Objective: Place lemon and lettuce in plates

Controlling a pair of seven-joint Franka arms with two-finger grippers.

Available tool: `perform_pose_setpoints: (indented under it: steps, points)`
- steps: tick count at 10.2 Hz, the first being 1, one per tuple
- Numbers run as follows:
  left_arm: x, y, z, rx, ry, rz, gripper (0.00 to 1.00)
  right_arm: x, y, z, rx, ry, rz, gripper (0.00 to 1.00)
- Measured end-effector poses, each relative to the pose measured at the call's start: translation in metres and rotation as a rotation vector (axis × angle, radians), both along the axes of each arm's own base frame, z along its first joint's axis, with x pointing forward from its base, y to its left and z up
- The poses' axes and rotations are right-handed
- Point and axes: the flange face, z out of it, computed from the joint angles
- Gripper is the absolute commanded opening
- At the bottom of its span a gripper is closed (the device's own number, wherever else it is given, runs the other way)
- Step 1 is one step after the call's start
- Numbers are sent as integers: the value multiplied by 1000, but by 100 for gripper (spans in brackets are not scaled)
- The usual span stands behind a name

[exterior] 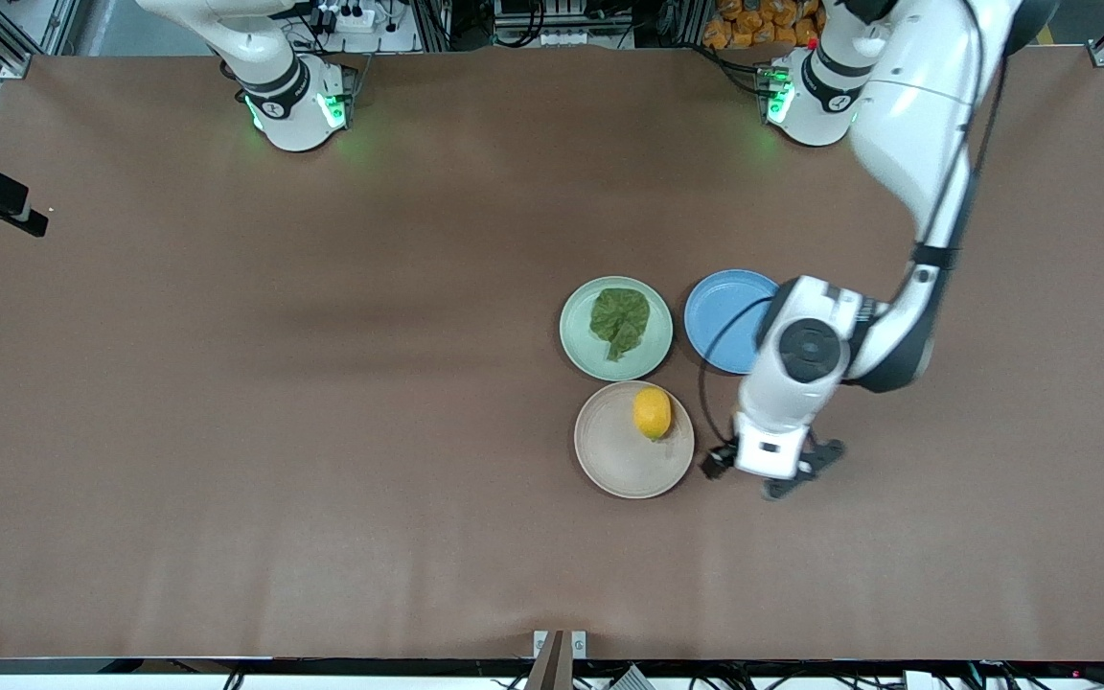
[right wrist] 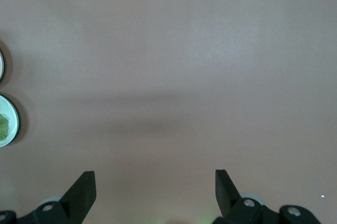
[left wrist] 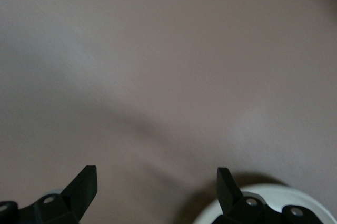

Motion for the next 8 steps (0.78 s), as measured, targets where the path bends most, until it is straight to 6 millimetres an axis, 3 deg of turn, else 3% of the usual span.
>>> perform_pose_setpoints:
  steps: [2,3,6,8]
  points:
    - [6,55,16,41,64,1,100,0,0,-1,-9,3,2,100]
    - [-4,65,16,61,117,-7,100,0,0,-1,-10,3,8,100]
    - [-52,91,19,66,211,-87,100,-2,-1,-1,-19,4,33,100]
    - [-92,109,42,15,243,-168,100,-2,-1,-2,-30,8,40,100]
